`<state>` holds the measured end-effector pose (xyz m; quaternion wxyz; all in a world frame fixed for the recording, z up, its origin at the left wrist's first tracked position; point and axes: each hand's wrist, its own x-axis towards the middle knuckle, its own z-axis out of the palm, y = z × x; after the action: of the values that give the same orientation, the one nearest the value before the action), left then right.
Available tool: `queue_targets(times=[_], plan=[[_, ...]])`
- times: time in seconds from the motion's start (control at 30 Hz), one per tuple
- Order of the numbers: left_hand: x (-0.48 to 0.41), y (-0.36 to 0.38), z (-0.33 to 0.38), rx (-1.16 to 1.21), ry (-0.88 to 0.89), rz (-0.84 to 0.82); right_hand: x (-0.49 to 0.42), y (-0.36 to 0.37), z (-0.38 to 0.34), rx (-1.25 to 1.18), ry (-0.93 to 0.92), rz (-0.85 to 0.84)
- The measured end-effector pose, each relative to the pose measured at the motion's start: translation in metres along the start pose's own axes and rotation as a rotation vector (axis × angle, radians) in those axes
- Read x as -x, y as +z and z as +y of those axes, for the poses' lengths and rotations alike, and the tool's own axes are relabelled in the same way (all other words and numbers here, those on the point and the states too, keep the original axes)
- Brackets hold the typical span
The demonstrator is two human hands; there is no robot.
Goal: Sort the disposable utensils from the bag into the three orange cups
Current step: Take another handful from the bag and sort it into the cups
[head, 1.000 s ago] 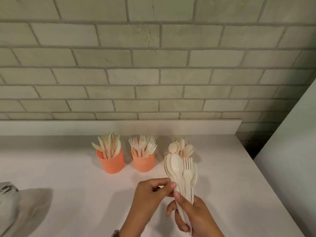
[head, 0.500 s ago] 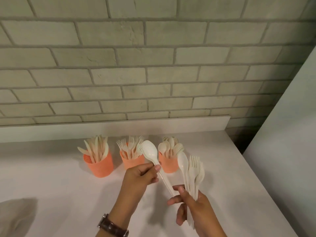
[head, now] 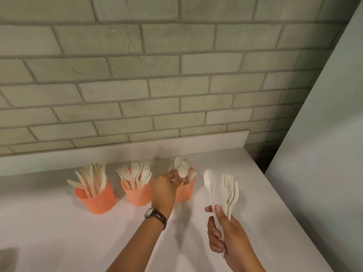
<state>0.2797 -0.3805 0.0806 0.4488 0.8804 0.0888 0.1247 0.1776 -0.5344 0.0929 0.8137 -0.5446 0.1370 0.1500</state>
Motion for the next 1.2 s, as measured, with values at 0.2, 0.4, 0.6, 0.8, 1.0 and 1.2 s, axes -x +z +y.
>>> queue_targets(times=[0.2, 0.4, 0.6, 0.8, 1.0, 1.2], plan=[[0.044, -0.031, 0.012, 0.327, -0.084, -0.063, 0.000, 0.006, 0.002, -0.094, 0.014, -0.124], [0.079, -0.059, 0.023, 0.556, -0.223, -0.342, 0.004, 0.026, 0.008, 0.060, 0.028, -0.205], [0.063, -0.074, 0.020, 0.586, -0.261, -0.122, 0.004, 0.032, 0.012, 0.145, 0.030, -0.223], [0.016, -0.067, 0.019, 0.457, -0.097, 0.217, 0.003, 0.021, 0.014, 0.306, -0.034, -0.054], [-0.002, -0.016, -0.003, 0.121, -0.035, 0.137, 0.001, 0.018, 0.012, 0.472, -0.143, 0.149], [0.005, 0.001, -0.021, -0.039, 0.029, 0.008, 0.005, 0.014, 0.012, 0.641, -0.228, 0.188]])
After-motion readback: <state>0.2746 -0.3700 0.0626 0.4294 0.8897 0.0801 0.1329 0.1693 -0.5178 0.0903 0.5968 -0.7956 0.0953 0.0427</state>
